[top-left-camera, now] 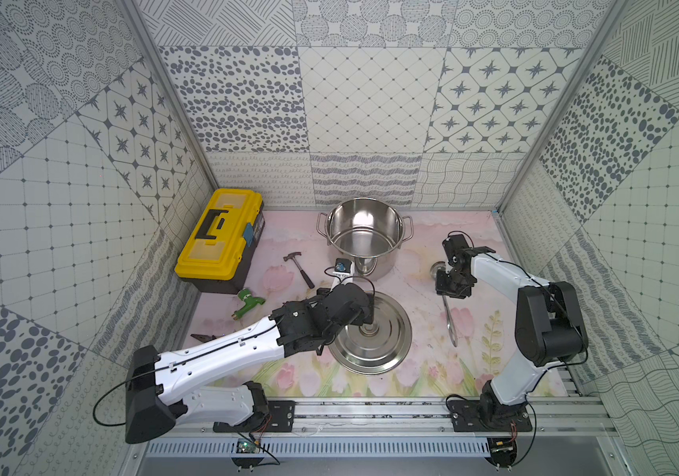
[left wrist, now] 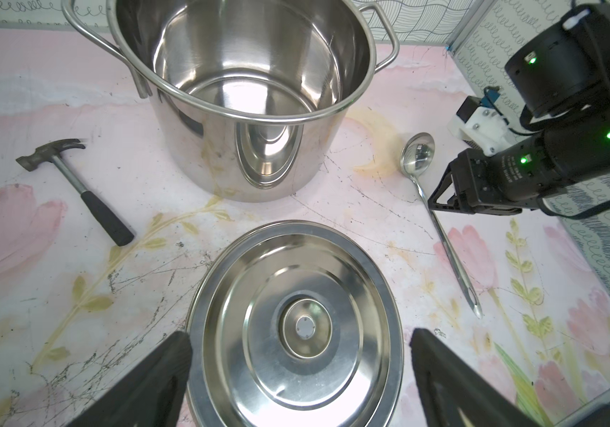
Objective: Stir the soup with a spoon
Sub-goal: Pick up the spoon from the center of the board.
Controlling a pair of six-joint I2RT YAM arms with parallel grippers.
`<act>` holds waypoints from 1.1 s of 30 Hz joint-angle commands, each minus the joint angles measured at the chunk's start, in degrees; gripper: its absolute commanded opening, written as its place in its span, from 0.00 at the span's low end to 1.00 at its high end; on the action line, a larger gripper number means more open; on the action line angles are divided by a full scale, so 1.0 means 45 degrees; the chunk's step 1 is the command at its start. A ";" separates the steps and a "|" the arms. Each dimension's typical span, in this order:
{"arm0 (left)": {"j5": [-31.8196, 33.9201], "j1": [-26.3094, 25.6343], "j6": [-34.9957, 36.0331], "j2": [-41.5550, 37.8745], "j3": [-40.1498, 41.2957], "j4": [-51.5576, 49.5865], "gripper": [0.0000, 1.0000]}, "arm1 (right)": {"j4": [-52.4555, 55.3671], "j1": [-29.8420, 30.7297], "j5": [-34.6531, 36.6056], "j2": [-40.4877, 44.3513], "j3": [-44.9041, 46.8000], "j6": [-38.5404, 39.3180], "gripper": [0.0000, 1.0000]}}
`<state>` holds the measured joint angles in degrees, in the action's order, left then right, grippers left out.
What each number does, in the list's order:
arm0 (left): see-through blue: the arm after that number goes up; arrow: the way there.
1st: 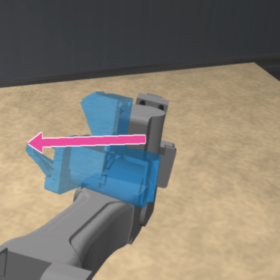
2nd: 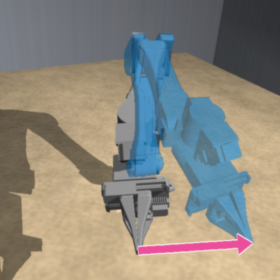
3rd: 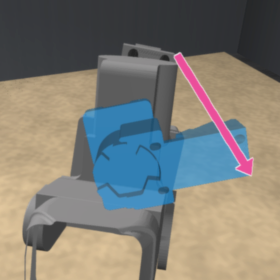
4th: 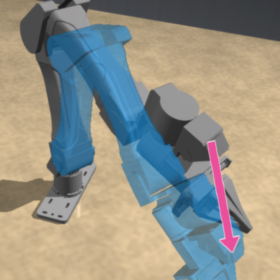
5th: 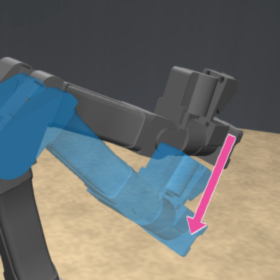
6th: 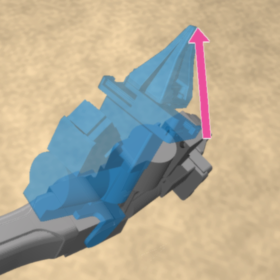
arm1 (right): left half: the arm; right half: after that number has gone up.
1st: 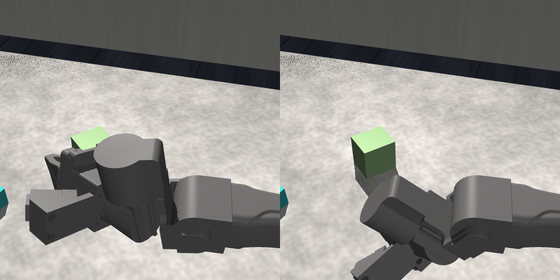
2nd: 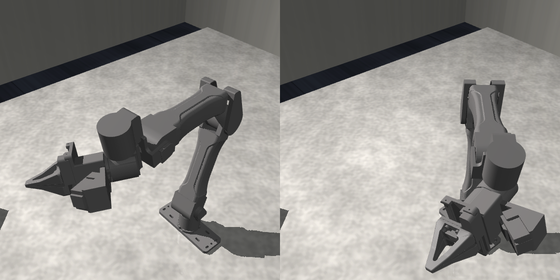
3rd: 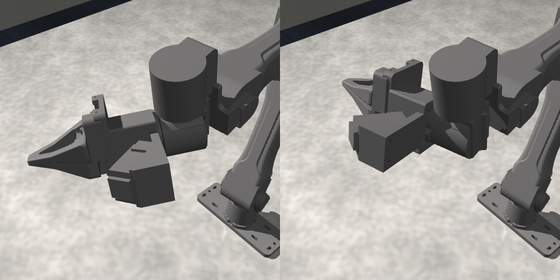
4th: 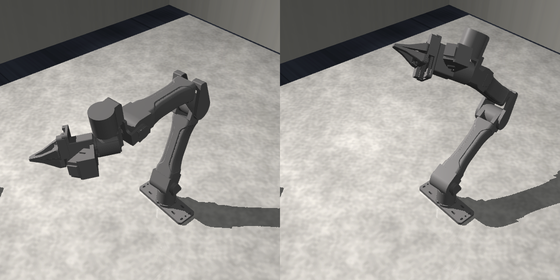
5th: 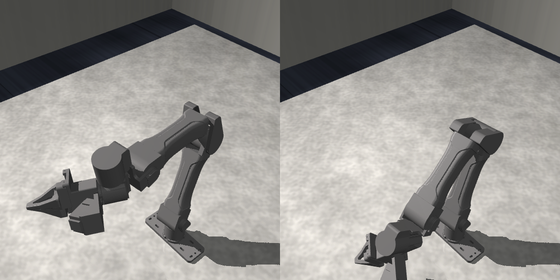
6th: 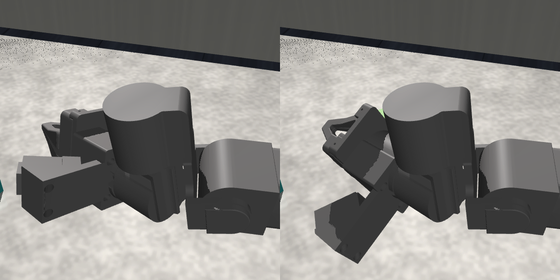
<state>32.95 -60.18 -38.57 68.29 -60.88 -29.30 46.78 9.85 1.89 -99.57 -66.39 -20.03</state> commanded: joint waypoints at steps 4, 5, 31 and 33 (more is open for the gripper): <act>0.0442 0.0219 -0.0246 -0.0542 -0.0016 -0.0961 0.97 | -0.0074 -0.0232 0.0017 -0.0763 -0.0480 0.1168 0.36; 0.0400 0.0248 -0.0241 -0.0530 -0.0025 -0.0899 0.97 | -0.0065 -0.0264 0.0019 -0.0850 -0.0505 0.1224 0.35; -0.0198 0.0601 0.0213 0.0148 -0.0683 -0.0461 0.97 | -0.0566 0.0180 0.0265 -0.1747 0.0560 0.0214 0.08; -0.0280 0.0607 0.0202 0.0208 -0.0746 -0.0467 0.97 | -0.0579 0.0175 0.0312 -0.1497 0.0624 0.0186 0.02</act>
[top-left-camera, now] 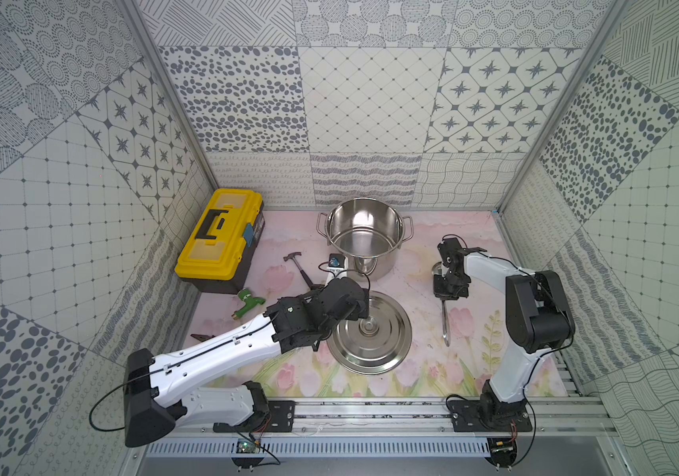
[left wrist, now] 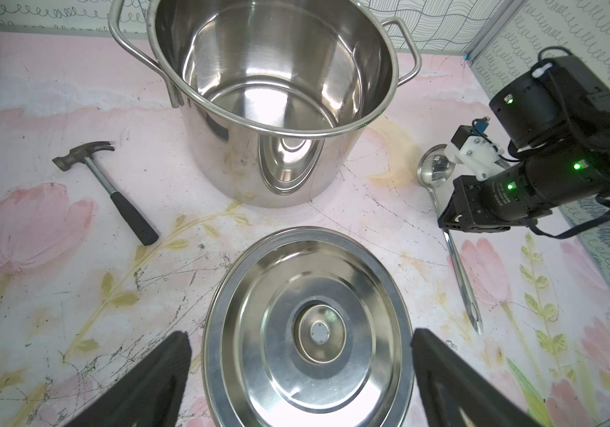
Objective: Stir the soup with a spoon
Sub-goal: Pick up the spoon from the center of the board.
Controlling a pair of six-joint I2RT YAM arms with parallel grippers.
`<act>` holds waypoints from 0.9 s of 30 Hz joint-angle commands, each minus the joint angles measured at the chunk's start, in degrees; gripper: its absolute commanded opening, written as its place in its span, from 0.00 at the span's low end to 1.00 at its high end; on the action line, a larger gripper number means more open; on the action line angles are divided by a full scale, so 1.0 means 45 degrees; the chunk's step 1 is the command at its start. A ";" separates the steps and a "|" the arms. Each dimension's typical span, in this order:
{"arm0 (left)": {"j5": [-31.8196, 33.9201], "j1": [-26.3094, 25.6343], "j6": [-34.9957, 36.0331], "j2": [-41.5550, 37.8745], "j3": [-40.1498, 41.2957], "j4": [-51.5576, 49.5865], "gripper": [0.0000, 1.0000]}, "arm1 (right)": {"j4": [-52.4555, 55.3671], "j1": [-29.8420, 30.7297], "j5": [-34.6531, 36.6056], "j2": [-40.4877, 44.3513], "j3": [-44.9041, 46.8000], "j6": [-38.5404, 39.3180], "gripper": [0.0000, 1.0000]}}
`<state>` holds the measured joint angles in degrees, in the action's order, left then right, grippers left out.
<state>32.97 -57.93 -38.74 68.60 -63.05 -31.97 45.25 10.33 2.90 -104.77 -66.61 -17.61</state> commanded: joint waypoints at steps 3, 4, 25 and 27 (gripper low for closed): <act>-0.0517 0.0115 0.0240 0.0242 -0.0374 0.0222 0.97 | -0.0234 0.0083 0.0087 0.0372 0.0739 -0.0383 0.00; -0.0614 0.0116 0.0248 0.0290 -0.0405 0.0293 0.97 | -0.0225 0.0078 0.0079 0.0723 0.0759 -0.0403 0.00; -0.9956 0.2170 -0.1563 0.2765 -0.0837 0.4303 0.90 | 0.0975 0.0495 -0.1609 0.5684 0.0714 -0.0998 0.00; -1.1087 0.2403 -0.1535 0.3222 -0.1280 0.4233 0.89 | 0.1118 0.0628 -0.2203 0.6019 0.0616 -0.0877 0.00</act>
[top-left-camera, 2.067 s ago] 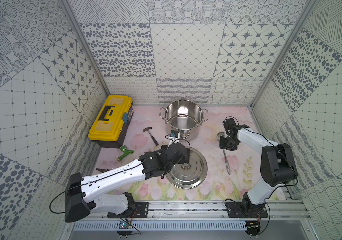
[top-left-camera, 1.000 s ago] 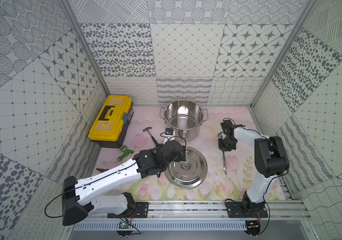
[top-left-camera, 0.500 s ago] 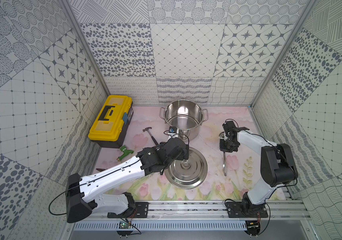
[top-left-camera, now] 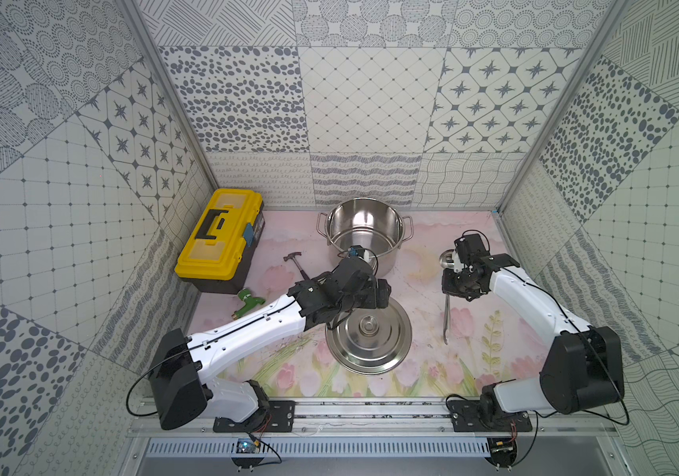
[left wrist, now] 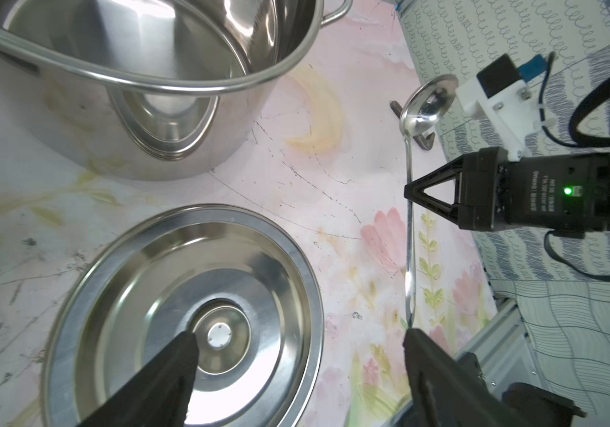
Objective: Stir the soup with a spoon
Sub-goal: Pick up the spoon from the center of the board.
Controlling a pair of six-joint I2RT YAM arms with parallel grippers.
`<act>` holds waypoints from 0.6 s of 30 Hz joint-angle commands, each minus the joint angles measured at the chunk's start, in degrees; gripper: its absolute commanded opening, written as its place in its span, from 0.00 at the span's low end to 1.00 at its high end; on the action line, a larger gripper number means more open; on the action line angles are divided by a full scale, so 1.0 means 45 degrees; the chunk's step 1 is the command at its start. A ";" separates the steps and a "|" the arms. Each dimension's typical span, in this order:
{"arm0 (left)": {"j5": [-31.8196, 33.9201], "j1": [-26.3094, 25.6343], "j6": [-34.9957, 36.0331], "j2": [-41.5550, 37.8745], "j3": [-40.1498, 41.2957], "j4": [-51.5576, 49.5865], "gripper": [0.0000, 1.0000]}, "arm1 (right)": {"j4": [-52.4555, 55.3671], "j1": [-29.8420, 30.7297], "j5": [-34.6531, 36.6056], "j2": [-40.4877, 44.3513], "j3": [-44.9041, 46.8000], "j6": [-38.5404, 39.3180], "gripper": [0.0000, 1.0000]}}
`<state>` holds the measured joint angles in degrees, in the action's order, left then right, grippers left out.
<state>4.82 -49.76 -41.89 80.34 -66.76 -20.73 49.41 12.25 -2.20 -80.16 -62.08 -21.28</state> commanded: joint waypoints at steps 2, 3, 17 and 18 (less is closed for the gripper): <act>-0.5734 0.0757 -0.0768 0.1075 -0.0916 0.1550 0.89 | 0.0345 0.0312 -0.1784 0.0814 -0.0562 0.0040 0.00; -0.6292 0.0841 -0.0788 0.1376 -0.1093 0.1574 0.87 | 0.0392 0.0305 -0.2262 0.0926 -0.0686 0.0002 0.00; -0.6506 -0.0441 0.0856 0.2042 -0.1636 0.0858 0.80 | 0.2580 0.1389 -0.2626 0.0258 -0.4348 -0.1459 0.00; -0.6482 -0.0488 0.0817 0.2065 -0.1666 0.1008 0.80 | 0.2643 0.1535 -0.2562 0.0212 -0.4444 -0.1571 0.00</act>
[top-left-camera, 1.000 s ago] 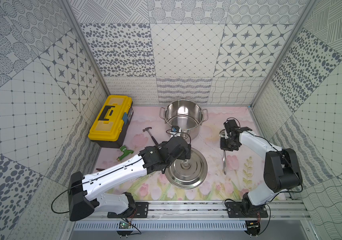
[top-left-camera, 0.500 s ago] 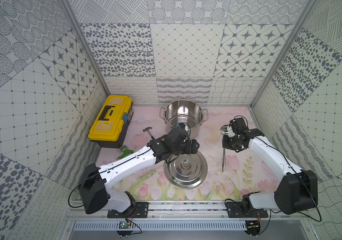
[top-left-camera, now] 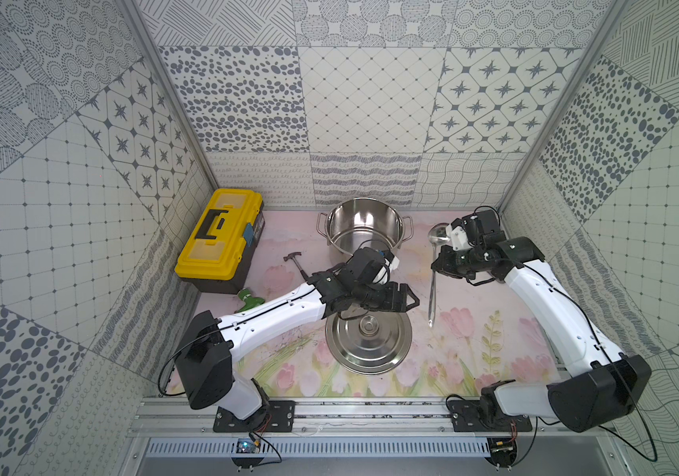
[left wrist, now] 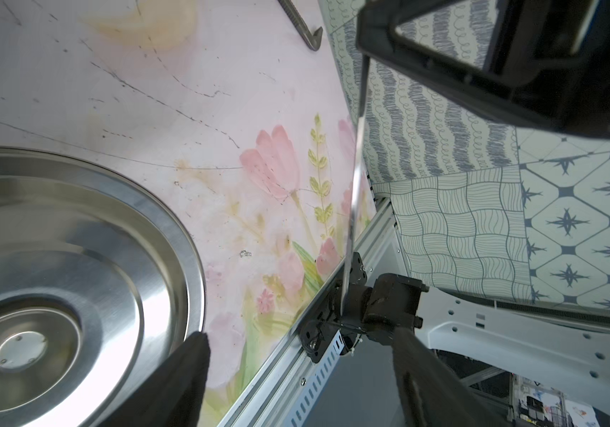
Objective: Stir the soup with a spoon
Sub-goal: Pick up the spoon from the center of the board.
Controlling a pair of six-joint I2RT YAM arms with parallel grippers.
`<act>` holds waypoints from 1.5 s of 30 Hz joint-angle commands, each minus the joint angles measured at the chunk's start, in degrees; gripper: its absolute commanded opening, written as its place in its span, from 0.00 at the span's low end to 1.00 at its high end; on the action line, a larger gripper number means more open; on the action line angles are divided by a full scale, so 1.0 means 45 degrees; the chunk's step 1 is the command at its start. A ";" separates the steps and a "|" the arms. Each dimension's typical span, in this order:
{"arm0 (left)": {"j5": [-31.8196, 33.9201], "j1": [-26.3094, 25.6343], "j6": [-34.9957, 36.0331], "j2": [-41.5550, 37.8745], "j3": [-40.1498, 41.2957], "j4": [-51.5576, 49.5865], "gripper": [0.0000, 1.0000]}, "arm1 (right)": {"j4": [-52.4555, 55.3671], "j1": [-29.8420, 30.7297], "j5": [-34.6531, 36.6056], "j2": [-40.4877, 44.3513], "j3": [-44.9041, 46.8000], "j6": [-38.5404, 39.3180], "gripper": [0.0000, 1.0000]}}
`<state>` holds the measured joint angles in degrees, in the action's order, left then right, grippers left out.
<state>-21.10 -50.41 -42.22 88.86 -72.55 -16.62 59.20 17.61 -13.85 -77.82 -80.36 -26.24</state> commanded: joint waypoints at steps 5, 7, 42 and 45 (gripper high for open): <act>-0.0140 -0.0553 0.1119 0.0186 -0.0598 0.0385 0.79 | 0.0458 0.0788 -0.0085 -0.0323 -0.0558 -0.0971 0.00; 0.0199 -0.0587 0.1286 0.0174 -0.0613 0.0256 0.79 | 0.0458 0.0991 -0.0132 -0.0285 -0.0654 -0.1183 0.00; 0.0048 -0.0160 0.0037 0.0727 -0.0689 0.1506 0.10 | 0.0028 0.2608 0.0127 0.0767 -0.0381 -0.3230 0.00; -0.0090 -0.0127 -0.0083 0.0762 -0.0674 0.1489 0.00 | 0.0028 0.2705 0.0150 0.0896 -0.0298 -0.3365 0.00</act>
<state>-20.05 -51.31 -41.95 92.05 -74.96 -12.10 61.25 28.97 -13.47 -75.64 -81.80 -40.60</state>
